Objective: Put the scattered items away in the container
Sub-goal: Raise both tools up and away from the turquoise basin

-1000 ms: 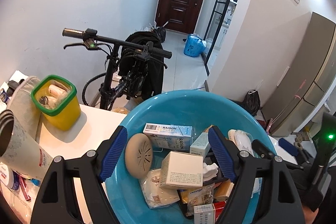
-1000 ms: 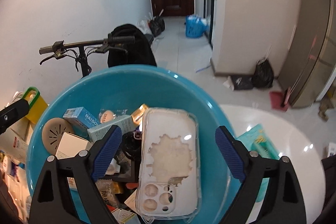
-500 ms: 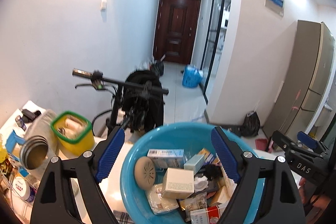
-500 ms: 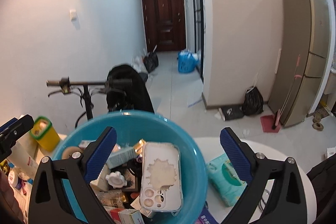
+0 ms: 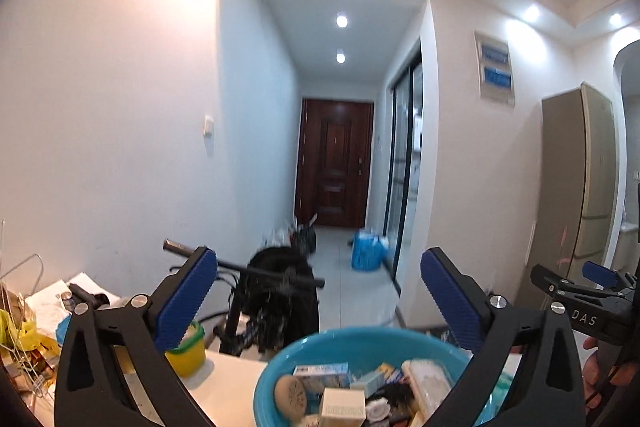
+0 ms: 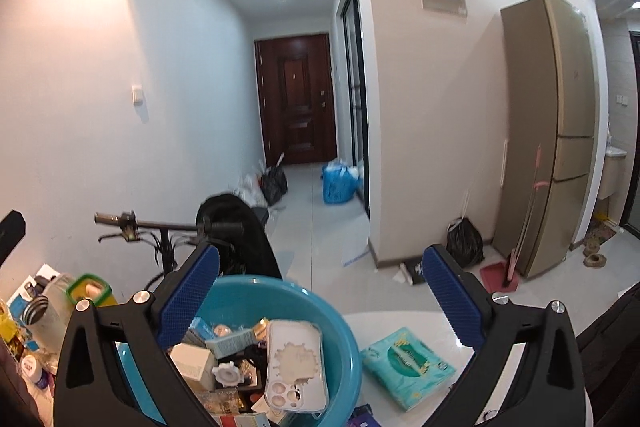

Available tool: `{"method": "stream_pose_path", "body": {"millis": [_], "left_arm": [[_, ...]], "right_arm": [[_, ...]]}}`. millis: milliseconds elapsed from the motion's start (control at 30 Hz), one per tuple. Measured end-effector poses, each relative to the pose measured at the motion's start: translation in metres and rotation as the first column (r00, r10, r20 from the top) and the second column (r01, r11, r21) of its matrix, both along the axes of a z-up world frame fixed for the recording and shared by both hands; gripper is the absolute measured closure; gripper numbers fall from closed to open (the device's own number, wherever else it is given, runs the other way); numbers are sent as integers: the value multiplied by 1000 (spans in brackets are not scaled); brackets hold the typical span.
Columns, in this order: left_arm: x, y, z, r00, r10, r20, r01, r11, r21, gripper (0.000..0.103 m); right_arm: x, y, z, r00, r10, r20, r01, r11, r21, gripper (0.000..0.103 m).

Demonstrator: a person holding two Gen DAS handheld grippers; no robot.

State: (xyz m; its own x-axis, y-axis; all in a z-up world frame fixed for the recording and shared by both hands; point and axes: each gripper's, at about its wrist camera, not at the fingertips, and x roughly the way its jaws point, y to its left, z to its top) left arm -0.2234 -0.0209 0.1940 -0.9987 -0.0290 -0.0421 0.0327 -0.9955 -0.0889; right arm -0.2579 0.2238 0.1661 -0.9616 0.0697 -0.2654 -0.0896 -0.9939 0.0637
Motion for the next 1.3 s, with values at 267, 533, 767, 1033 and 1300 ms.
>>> {"method": "stream_pose_path", "body": {"millis": [267, 533, 767, 1033, 1300], "left_arm": [[13, -12, 14, 1000, -21, 12, 20, 999, 36, 0], [26, -21, 22, 1000, -15, -20, 17, 997, 79, 0], [41, -18, 23, 998, -17, -68, 21, 997, 71, 0], [46, -19, 22, 997, -22, -76, 28, 997, 70, 0], [60, -7, 23, 996, -30, -86, 33, 999, 42, 0]], "right_arm": [[45, 0, 22, 988, 19, -154, -16, 1000, 18, 2], [68, -6, 32, 971, 24, -239, -17, 999, 32, 2], [73, -5, 35, 965, 27, -259, -28, 1000, -1, 2], [85, -10, 37, 957, 36, -286, -32, 999, 17, 2], [93, -5, 38, 961, 49, -271, -50, 999, 0, 2]]}}
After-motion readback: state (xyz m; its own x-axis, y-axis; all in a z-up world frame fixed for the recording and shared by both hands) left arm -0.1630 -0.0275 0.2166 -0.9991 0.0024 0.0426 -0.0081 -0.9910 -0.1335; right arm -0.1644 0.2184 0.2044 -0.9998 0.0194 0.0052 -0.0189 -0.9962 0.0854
